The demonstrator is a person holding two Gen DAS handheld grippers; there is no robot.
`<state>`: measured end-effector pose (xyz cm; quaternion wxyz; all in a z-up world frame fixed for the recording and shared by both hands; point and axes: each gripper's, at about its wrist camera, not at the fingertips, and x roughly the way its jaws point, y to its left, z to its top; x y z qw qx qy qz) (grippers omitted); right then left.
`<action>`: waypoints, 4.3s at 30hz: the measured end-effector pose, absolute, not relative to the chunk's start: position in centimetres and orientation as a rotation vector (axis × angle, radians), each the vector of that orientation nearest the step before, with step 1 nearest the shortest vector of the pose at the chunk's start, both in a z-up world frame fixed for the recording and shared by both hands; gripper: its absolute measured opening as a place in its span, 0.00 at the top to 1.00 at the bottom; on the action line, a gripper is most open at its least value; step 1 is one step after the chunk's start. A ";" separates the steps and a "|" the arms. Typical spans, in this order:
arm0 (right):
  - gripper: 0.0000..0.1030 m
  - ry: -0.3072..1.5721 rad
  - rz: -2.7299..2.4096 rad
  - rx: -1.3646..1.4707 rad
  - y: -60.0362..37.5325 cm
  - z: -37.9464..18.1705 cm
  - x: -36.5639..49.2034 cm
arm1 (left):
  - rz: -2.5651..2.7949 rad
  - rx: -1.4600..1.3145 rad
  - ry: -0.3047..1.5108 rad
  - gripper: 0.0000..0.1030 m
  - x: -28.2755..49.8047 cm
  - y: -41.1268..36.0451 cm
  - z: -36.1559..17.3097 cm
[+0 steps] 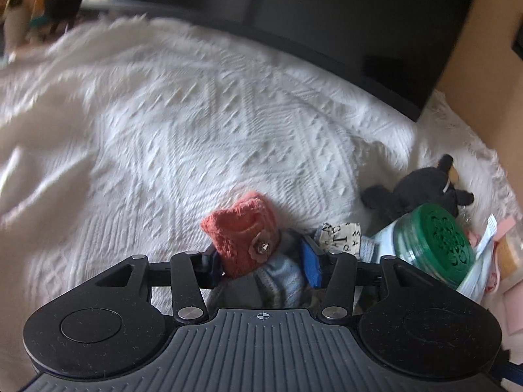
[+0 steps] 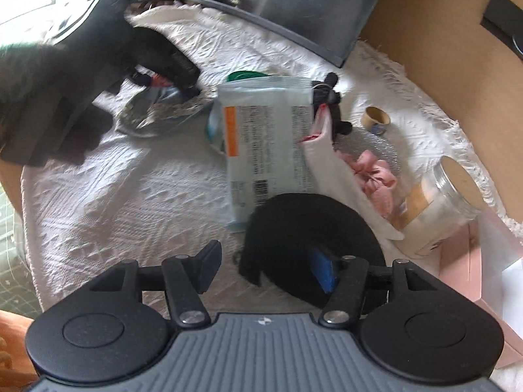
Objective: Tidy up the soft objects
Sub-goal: 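Move left tool to the orange knit doll dress while right tool reaches the white wipes packet, then close left tool on the doll dress while right tool closes on the wipes packet, then carry dress with left tool and packet with right tool into pink box, release, then grasp the black plush bear with the left tool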
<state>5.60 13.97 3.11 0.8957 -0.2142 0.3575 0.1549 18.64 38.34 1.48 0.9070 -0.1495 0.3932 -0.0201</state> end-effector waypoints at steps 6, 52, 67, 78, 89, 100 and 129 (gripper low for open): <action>0.40 0.697 0.358 -0.396 13.6 3.8 8.4 | -0.046 -0.437 0.885 0.59 18.2 40.3 1.7; 0.28 0.414 0.329 -0.254 6.7 17.7 11.3 | -0.328 -0.265 0.563 0.82 16.6 31.8 18.4; 0.28 0.450 -0.052 -0.008 -13.8 19.4 10.5 | -0.811 -0.256 0.828 0.82 21.3 4.4 14.9; 0.27 0.739 -0.065 0.209 -19.8 11.8 17.4 | -0.743 -0.142 0.999 0.74 23.3 -1.3 8.6; 0.25 1.044 -0.064 0.252 -20.1 6.8 19.6 | -0.692 -0.187 0.840 0.74 21.4 2.7 12.8; 0.25 0.622 -0.123 0.128 -16.9 12.3 10.7 | -0.462 -0.357 0.622 0.74 14.1 18.5 13.7; 0.24 0.680 0.211 -0.091 0.4 5.0 5.2 | -0.427 -0.157 0.900 0.74 28.4 23.5 16.1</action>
